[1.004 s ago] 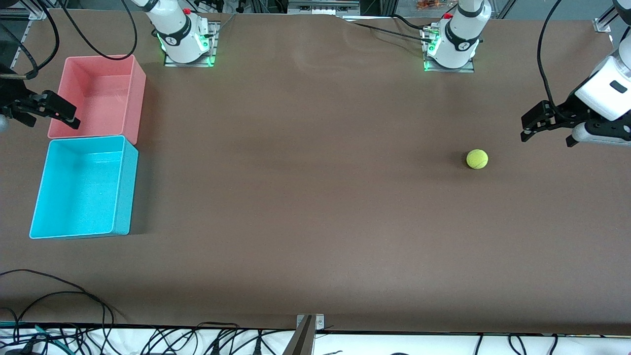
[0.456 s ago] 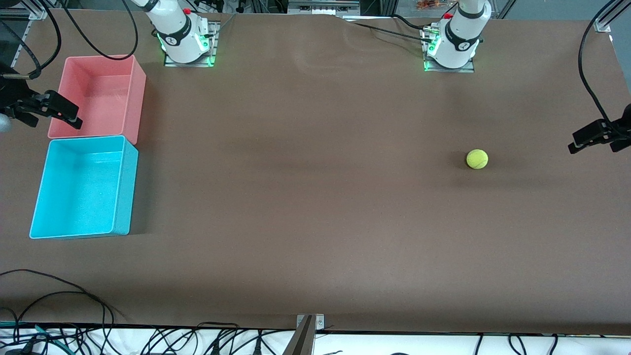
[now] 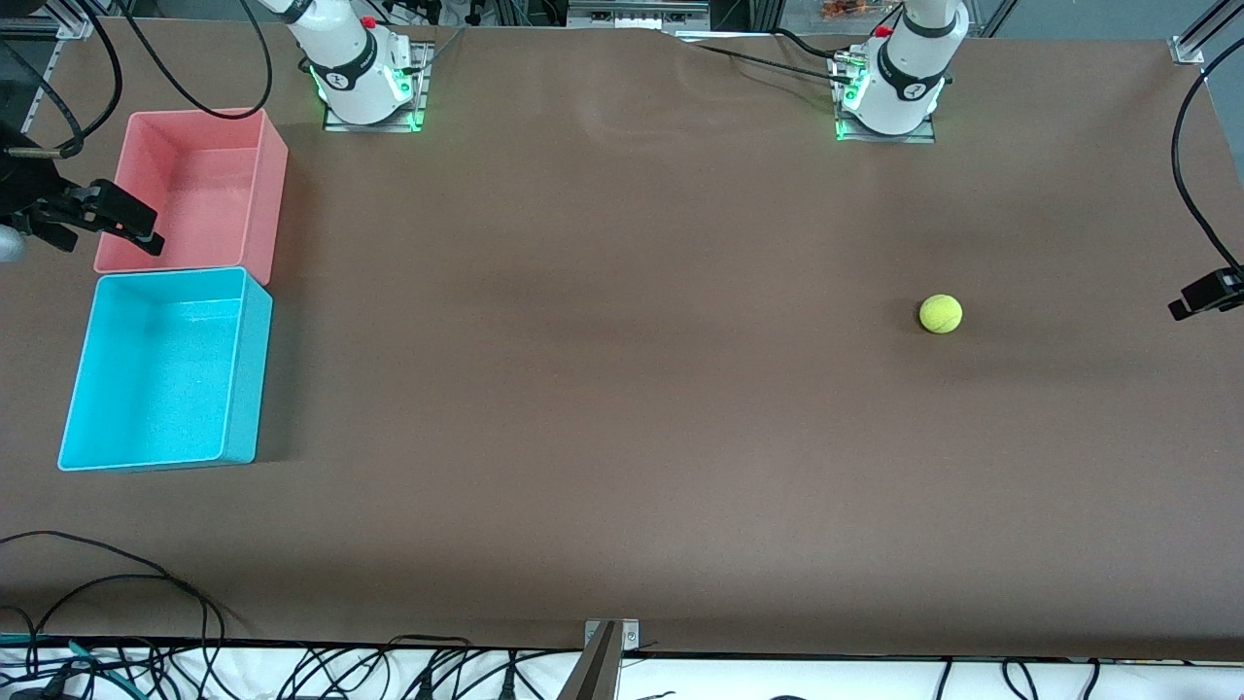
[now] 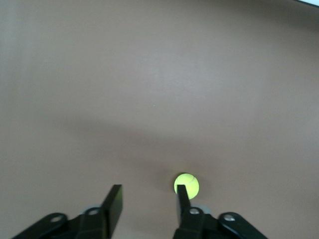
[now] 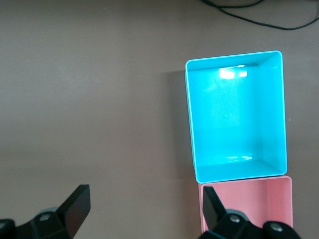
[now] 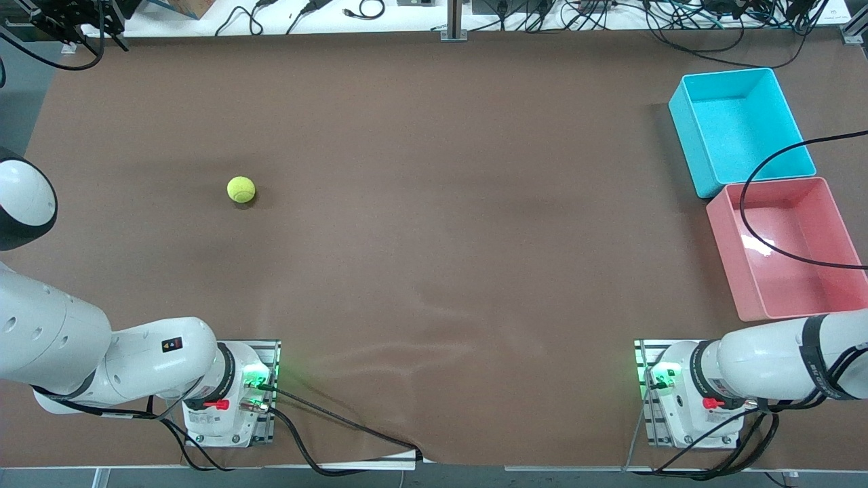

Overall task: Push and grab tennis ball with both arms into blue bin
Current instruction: 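Move the left gripper down behind the tennis ball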

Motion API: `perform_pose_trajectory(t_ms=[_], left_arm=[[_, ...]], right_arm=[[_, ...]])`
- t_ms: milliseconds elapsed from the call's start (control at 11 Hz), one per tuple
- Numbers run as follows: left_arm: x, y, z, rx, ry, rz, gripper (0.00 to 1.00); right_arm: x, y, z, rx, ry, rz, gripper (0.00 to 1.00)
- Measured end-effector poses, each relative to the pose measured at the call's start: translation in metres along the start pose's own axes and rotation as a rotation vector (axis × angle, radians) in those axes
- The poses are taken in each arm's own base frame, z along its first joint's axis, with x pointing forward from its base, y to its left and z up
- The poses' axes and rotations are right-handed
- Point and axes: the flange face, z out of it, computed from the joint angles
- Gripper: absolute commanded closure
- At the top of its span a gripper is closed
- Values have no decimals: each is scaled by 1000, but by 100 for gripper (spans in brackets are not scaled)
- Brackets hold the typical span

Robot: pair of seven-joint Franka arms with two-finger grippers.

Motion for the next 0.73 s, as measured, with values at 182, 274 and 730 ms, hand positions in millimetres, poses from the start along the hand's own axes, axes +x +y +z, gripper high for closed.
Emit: perform_pose_trajectory(t_ms=[182, 274, 730], left_arm=[[1, -5, 9, 73, -27, -78, 100], [3, -3, 13, 96, -33, -132, 100], [-1, 18, 26, 64, -90, -666, 100]], right_arm=[[1, 0, 2, 0, -5, 0, 0], [2, 0, 5, -1, -9, -1, 0], [9, -11, 22, -2, -38, -19, 0]])
